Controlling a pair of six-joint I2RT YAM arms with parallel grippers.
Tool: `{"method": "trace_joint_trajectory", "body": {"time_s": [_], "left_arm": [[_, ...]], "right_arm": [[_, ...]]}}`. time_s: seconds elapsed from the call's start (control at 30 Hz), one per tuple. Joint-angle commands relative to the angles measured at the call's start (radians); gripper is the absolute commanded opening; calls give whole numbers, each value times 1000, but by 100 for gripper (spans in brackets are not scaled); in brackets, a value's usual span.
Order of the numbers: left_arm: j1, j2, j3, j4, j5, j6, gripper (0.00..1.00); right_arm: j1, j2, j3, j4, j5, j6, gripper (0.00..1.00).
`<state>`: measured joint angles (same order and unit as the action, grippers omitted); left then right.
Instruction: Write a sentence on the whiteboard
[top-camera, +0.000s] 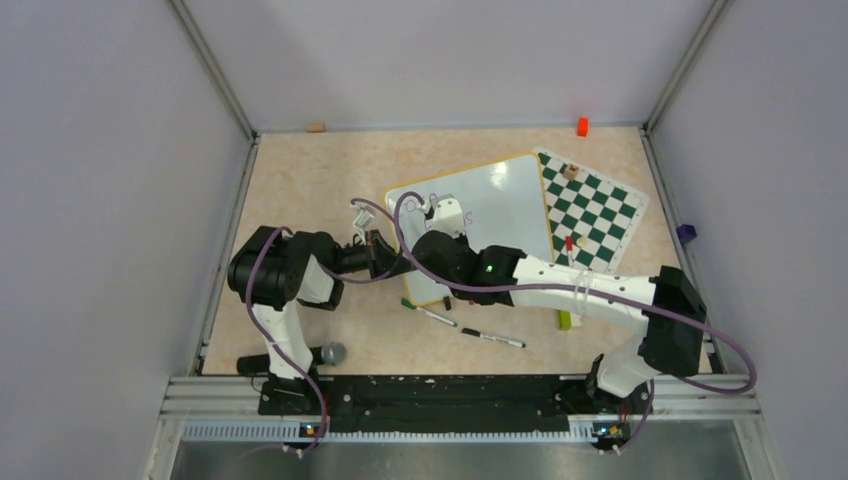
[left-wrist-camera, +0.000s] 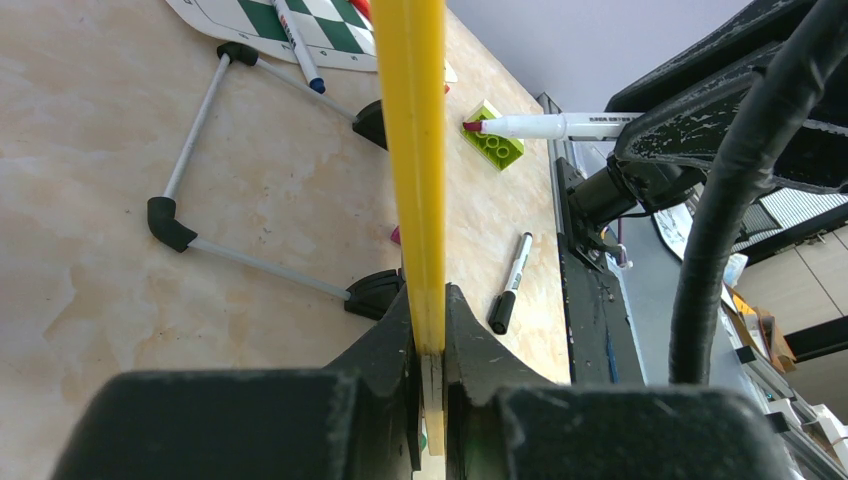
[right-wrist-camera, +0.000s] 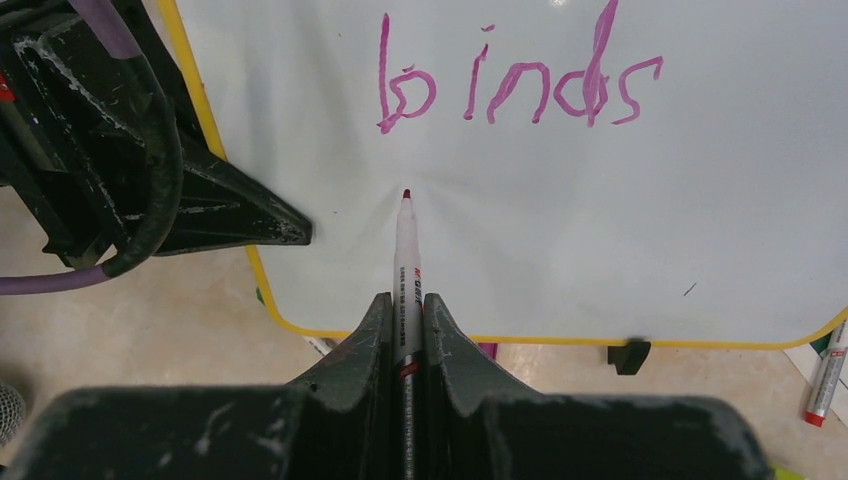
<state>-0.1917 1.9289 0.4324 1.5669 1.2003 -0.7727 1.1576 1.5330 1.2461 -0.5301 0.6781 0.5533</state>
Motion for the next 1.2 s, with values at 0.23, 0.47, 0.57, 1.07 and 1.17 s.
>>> {"method": "trace_joint_trajectory", "body": {"time_s": [0.23, 0.47, 0.57, 1.07, 1.17], "left_arm": [[-32, 21, -9, 53, 108, 61, 0], [-32, 21, -9, 53, 107, 57, 0], [-32, 20, -9, 53, 107, 58, 0], [-32, 23, -9, 53, 108, 59, 0], [-32, 24, -9, 53, 108, 58, 0]], "right_arm": [[-40, -5, 58, 2, -29, -5, 0], [-54, -8, 54, 1, -36, -11, 0], [-64, -5, 52, 1, -41, -12, 0], [-77, 11, 30, 1, -68, -8, 0], [-77, 9, 21, 1, -74, -3, 0]]}}
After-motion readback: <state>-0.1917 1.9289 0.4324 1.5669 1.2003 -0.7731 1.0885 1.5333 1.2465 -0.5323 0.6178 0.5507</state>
